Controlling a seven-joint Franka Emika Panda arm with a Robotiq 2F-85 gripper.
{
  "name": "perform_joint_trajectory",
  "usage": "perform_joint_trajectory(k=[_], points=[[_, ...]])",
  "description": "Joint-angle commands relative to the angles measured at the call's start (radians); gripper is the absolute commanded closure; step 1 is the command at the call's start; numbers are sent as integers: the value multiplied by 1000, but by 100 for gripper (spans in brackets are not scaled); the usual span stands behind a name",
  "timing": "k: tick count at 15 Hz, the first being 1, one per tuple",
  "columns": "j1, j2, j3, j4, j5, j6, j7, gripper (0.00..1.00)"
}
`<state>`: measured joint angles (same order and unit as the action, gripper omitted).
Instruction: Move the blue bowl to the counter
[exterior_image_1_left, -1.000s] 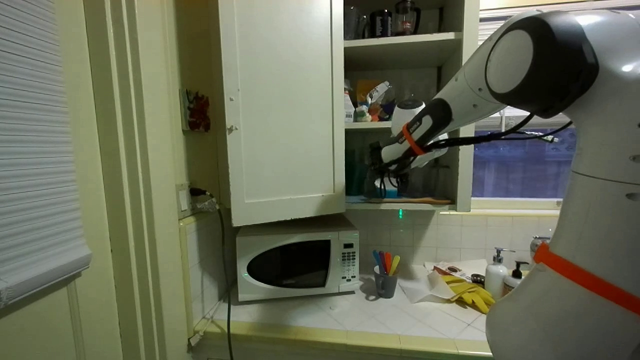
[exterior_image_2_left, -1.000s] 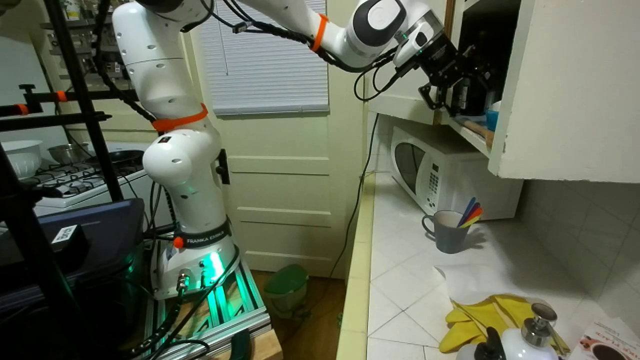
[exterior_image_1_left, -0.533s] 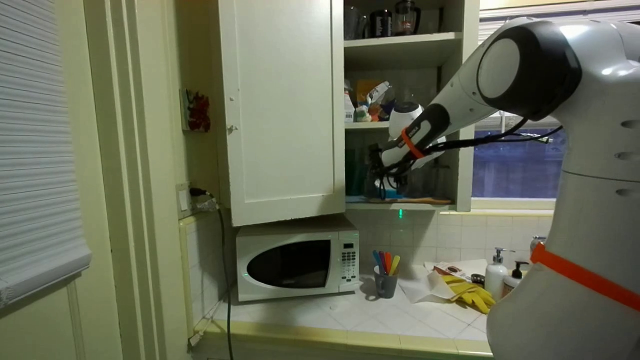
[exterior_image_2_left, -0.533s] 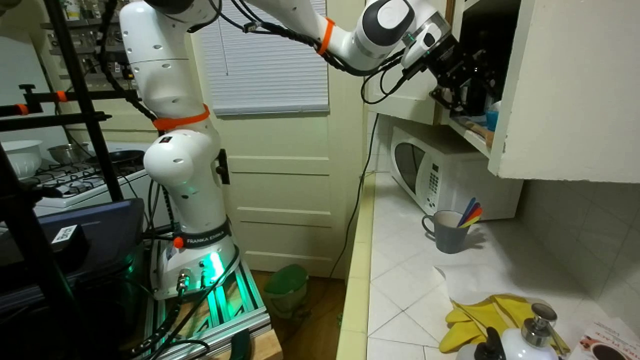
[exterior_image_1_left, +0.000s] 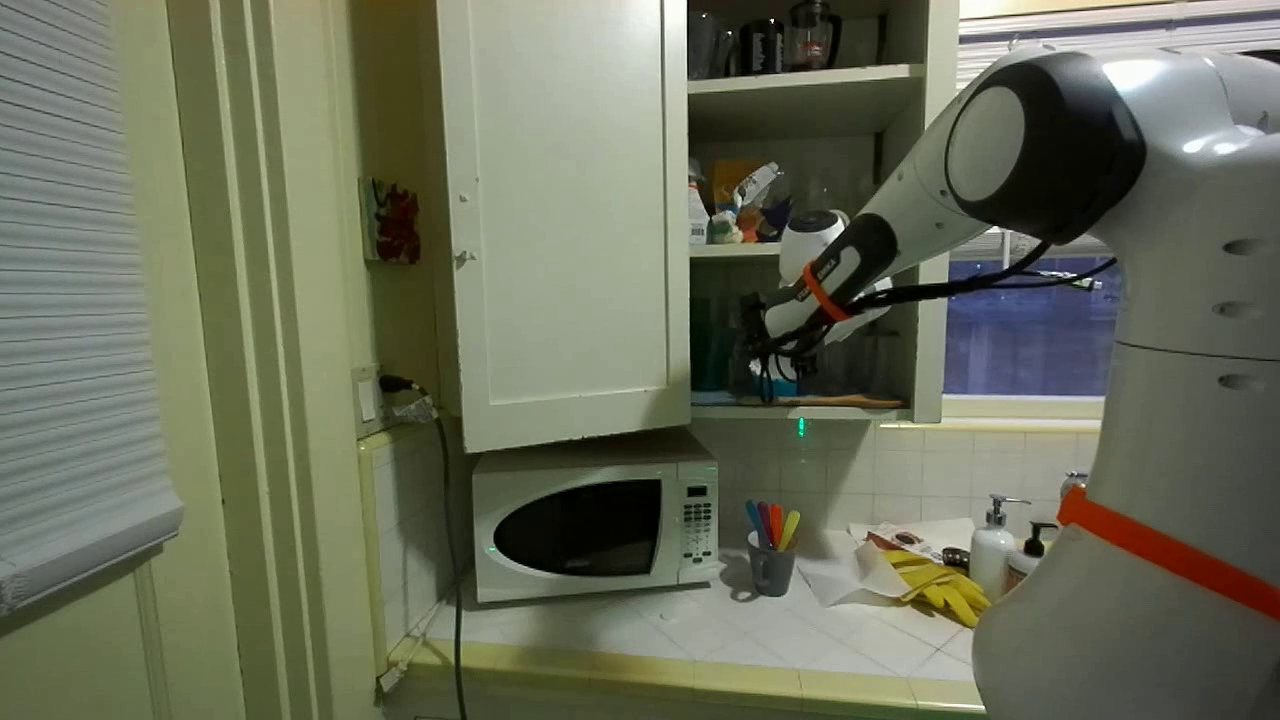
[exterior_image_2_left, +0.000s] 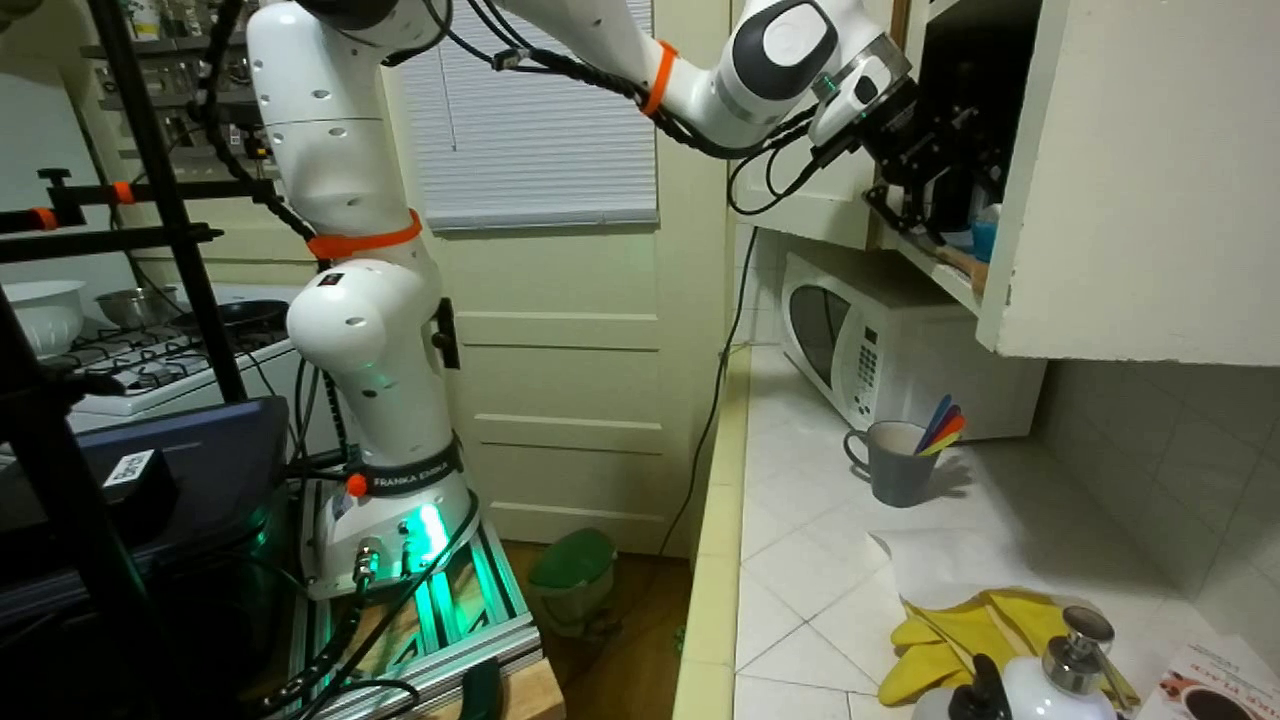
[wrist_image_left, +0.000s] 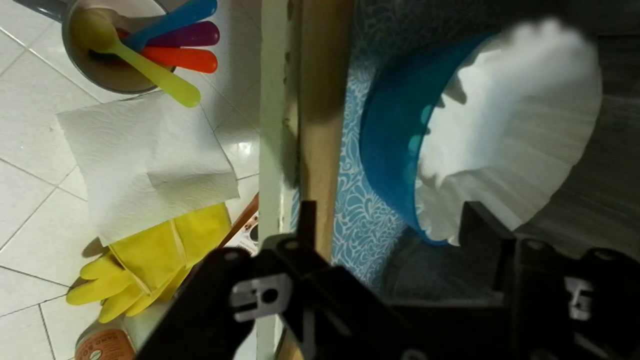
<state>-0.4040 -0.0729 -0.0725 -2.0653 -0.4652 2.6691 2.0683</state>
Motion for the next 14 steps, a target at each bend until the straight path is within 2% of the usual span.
perform_joint_trajectory(k=[1,5,6,9,10,11,14], points=[[44,31,-55,27,-27,12,52,29],[70,63,-87,64,-17,5,45,38],[45,69,-59,69,-19,6,48,38],[52,85,-53,90,-21,5,43,46],[54,86,-50,94,-23,7,43,61],[55,87,-46,97,-24,7,41,63],[57,79,-37,93,-25,13,39,87]])
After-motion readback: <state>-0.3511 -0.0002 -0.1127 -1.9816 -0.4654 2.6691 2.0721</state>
